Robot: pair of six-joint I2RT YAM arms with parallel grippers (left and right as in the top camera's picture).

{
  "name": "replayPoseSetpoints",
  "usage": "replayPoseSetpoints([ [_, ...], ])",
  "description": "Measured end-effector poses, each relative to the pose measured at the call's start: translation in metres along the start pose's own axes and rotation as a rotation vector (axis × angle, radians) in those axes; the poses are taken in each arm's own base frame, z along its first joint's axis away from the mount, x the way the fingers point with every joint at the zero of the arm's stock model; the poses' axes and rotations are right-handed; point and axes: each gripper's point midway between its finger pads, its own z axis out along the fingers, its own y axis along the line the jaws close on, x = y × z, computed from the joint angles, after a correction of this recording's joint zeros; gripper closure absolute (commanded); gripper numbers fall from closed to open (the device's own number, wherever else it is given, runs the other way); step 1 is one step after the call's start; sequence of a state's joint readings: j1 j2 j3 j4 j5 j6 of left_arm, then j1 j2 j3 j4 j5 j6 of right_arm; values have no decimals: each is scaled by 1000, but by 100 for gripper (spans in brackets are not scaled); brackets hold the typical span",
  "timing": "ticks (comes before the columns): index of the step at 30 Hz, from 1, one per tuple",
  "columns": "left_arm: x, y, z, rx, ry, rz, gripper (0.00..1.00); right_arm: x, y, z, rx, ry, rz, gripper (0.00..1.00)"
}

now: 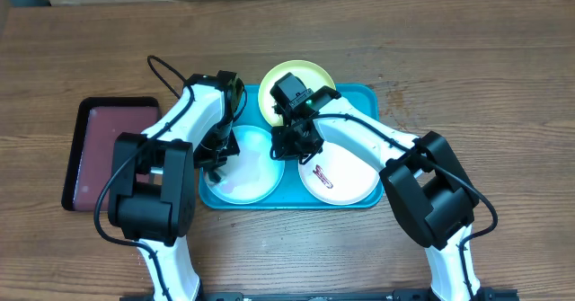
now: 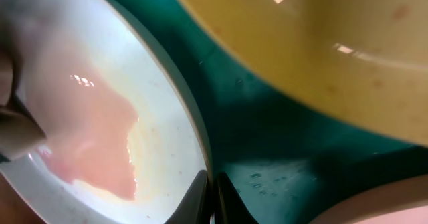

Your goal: Clean dirty plates on tray and stack at the side

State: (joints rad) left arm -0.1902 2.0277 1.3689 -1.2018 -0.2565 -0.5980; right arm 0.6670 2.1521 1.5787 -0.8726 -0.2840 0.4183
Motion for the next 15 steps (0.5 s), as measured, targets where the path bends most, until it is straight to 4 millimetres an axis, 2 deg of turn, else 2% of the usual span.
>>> replayPoseSetpoints([
  [2,-1,6,-4,-35,3,-14,96,2,3,1,-4,7,-4,96],
  [7,-17,31,-41,-123,-35,-103,96,3,-3,-1,7,17,10,96],
  [11,-39,31,-76,-50,-111,-180,96,5,-6,-3,14,30,19,96],
  [15,-46,33,-108,83,-173,-227,96,5,-6,-6,20,34,12,96],
])
